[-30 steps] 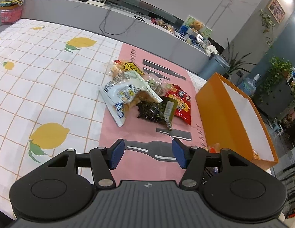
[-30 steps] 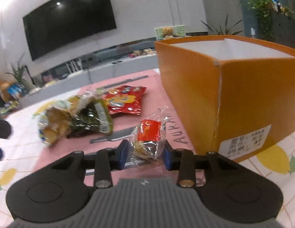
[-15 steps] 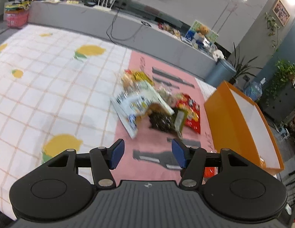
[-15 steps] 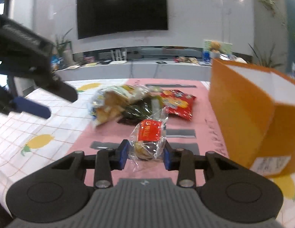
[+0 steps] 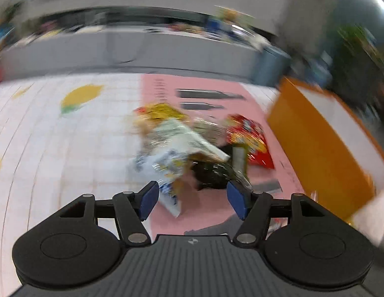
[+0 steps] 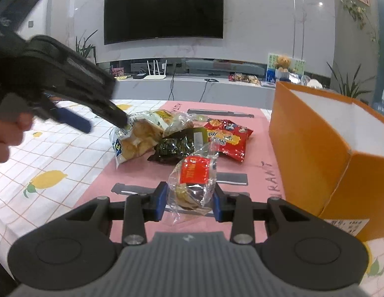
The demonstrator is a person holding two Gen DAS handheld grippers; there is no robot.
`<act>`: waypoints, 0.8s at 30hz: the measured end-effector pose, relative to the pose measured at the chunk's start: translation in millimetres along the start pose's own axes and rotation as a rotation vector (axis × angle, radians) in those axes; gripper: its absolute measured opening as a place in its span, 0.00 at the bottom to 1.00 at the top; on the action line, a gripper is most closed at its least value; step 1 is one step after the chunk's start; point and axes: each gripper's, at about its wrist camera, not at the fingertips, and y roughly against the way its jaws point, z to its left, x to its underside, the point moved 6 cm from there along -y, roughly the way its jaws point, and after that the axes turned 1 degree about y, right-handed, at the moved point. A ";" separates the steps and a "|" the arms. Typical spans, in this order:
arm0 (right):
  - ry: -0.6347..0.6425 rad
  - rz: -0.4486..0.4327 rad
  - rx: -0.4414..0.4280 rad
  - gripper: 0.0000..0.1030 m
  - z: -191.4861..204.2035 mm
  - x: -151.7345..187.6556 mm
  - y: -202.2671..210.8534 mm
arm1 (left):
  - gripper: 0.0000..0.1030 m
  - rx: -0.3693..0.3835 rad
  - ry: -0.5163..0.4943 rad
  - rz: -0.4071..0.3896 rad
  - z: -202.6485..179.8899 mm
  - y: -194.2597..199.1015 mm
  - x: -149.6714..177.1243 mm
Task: Organize snacks
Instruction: 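Lift the clear bag with the right gripper while the left grasps the white snack bag, then carry the clear bag over the orange box with the right gripper while the left lifts the white bag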
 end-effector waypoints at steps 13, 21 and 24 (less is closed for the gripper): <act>-0.032 0.019 0.014 0.34 -7.8 0.3 -6.2 | 0.77 -0.109 -0.035 0.063 24.4 -57.3 -4.1; -0.022 0.016 0.024 0.34 -7.6 -0.1 -9.1 | 0.49 -0.109 0.052 0.072 33.6 -60.7 -3.1; -0.023 0.010 0.024 0.34 -7.7 -1.5 -7.7 | 0.47 -0.120 0.039 0.064 31.8 -53.8 -2.0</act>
